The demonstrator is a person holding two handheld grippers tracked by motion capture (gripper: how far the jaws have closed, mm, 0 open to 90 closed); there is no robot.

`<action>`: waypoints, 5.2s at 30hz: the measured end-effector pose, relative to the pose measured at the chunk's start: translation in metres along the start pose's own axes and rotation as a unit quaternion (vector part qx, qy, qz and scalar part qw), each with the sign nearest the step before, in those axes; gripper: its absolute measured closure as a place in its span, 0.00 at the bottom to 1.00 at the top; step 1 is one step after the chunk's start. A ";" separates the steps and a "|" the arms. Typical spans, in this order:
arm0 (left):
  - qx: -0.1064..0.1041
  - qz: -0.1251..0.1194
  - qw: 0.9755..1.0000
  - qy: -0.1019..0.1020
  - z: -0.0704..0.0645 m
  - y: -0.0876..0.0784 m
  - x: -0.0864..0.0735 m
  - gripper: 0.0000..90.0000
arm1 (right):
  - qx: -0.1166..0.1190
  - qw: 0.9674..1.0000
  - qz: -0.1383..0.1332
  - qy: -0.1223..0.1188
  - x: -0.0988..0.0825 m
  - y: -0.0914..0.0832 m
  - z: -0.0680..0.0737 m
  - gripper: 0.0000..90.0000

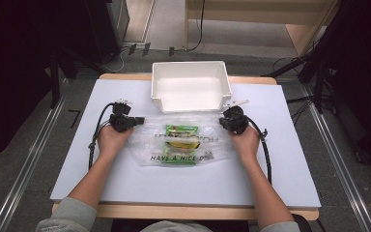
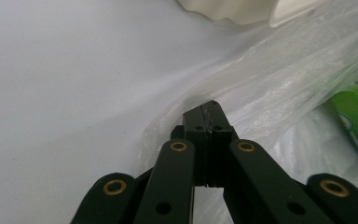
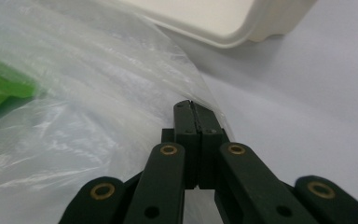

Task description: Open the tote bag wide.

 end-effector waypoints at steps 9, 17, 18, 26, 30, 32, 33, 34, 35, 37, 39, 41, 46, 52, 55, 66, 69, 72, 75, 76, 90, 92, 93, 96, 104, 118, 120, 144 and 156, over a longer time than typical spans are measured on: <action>-0.026 -0.027 0.998 0.046 -0.028 -0.035 0.011 1.00 | 0.051 0.998 -0.044 -0.006 0.013 -0.034 0.019 1.00; -0.060 -0.045 0.995 0.060 -0.056 -0.050 0.012 1.00 | 0.089 0.993 -0.066 -0.026 0.023 -0.047 0.043 1.00; -0.066 -0.046 0.995 0.060 -0.060 -0.049 0.011 1.00 | 0.093 0.993 -0.065 -0.031 0.024 -0.046 0.047 1.00; -0.076 -0.023 0.993 0.084 -0.087 -0.038 0.000 1.00 | 0.124 0.990 -0.053 -0.044 0.034 -0.025 0.074 1.00; -0.078 -0.026 0.993 0.086 -0.091 -0.039 -0.003 1.00 | 0.130 0.988 -0.044 -0.064 0.035 -0.019 0.093 1.00; -0.079 -0.024 0.993 0.088 -0.090 -0.040 -0.005 1.00 | 0.134 0.987 -0.048 -0.075 0.035 -0.022 0.101 1.00; -0.077 -0.025 0.993 0.087 -0.089 -0.041 -0.007 1.00 | 0.135 0.986 -0.048 -0.080 0.035 -0.025 0.105 1.00; -0.080 -0.026 0.993 0.082 -0.088 -0.041 -0.008 1.00 | 0.139 0.985 -0.049 -0.085 0.035 -0.028 0.108 1.00; -0.081 -0.027 0.993 0.079 -0.087 -0.042 -0.008 1.00 | 0.144 0.984 -0.052 -0.088 0.035 -0.030 0.113 1.00; -0.083 -0.030 0.993 0.074 -0.086 -0.042 -0.010 1.00 | 0.149 0.983 -0.048 -0.094 0.032 -0.034 0.119 1.00; -0.081 -0.031 0.994 0.074 -0.086 -0.040 -0.010 1.00 | 0.154 0.982 -0.047 -0.097 0.029 -0.035 0.125 1.00; -0.083 -0.031 0.993 0.074 -0.088 -0.039 -0.009 1.00 | 0.159 0.982 -0.039 -0.099 0.025 -0.035 0.130 1.00; -0.076 -0.027 0.994 0.079 -0.093 -0.030 -0.004 1.00 | 0.151 0.981 -0.028 -0.119 0.020 -0.028 0.140 1.00; -0.063 -0.003 0.995 0.071 -0.088 -0.012 -0.005 1.00 | 0.134 0.984 -0.016 -0.113 0.032 -0.005 0.134 1.00; -0.058 0.003 0.996 0.070 -0.084 -0.010 -0.007 1.00 | 0.124 0.987 -0.015 -0.104 0.037 0.004 0.129 1.00; -0.062 0.023 0.995 0.073 -0.083 -0.010 -0.019 1.00 | 0.123 0.989 -0.014 -0.085 0.054 0.014 0.119 1.00; -0.060 0.024 0.995 0.074 -0.082 -0.010 -0.021 1.00 | 0.116 0.989 -0.008 -0.086 0.057 0.018 0.117 1.00; -0.066 0.027 0.995 0.067 -0.081 -0.008 -0.022 1.00 | 0.113 0.990 0.000 -0.086 0.060 0.024 0.115 1.00; -0.067 0.029 0.995 0.066 -0.081 -0.008 -0.024 1.00 | 0.111 0.990 0.007 -0.083 0.062 0.030 0.114 1.00; -0.068 0.030 0.995 0.066 -0.081 -0.008 -0.025 1.00 | 0.109 0.991 0.011 -0.080 0.063 0.032 0.113 1.00; -0.087 0.049 0.993 0.066 -0.086 -0.014 -0.047 1.00 | 0.111 0.991 0.005 -0.071 0.065 0.049 0.105 1.00; -0.086 0.051 0.993 0.067 -0.087 -0.014 -0.050 1.00 | 0.111 0.991 0.005 -0.073 0.065 0.049 0.106 1.00; -0.086 0.050 0.993 0.069 -0.088 -0.015 -0.051 1.00 | 0.111 0.991 0.004 -0.073 0.065 0.049 0.106 1.00; -0.084 0.037 0.993 0.073 -0.090 -0.020 -0.046 1.00 | 0.110 0.991 0.005 -0.074 0.065 0.049 0.106 1.00; -0.068 0.018 0.996 0.059 -0.086 -0.021 -0.023 1.00 | 0.109 0.991 0.006 -0.072 0.065 0.049 0.106 1.00; -0.052 0.059 0.995 0.060 -0.091 0.005 -0.033 1.00 | 0.113 0.991 0.005 -0.072 0.065 0.049 0.105 1.00; -0.055 0.060 0.994 0.068 -0.093 0.002 -0.039 1.00 | 0.112 0.991 0.006 -0.071 0.065 0.049 0.106 1.00; -0.094 0.087 0.987 0.096 -0.120 -0.025 -0.101 1.00 | 0.109 0.992 0.004 -0.064 0.066 0.050 0.106 1.00; -0.108 0.094 0.984 0.103 -0.130 -0.035 -0.121 1.00 | 0.096 0.994 -0.004 -0.059 0.069 0.052 0.106 1.00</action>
Point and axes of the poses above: each handheld gripper's, and its own axes: y roughly forward along the jaws, x roughly out of its top, z roughly to its left, the point moved 5 cm from there along y, roughly forward along the jaws, and after that the axes turned 6 degrees about z, right-handed, at the moved point
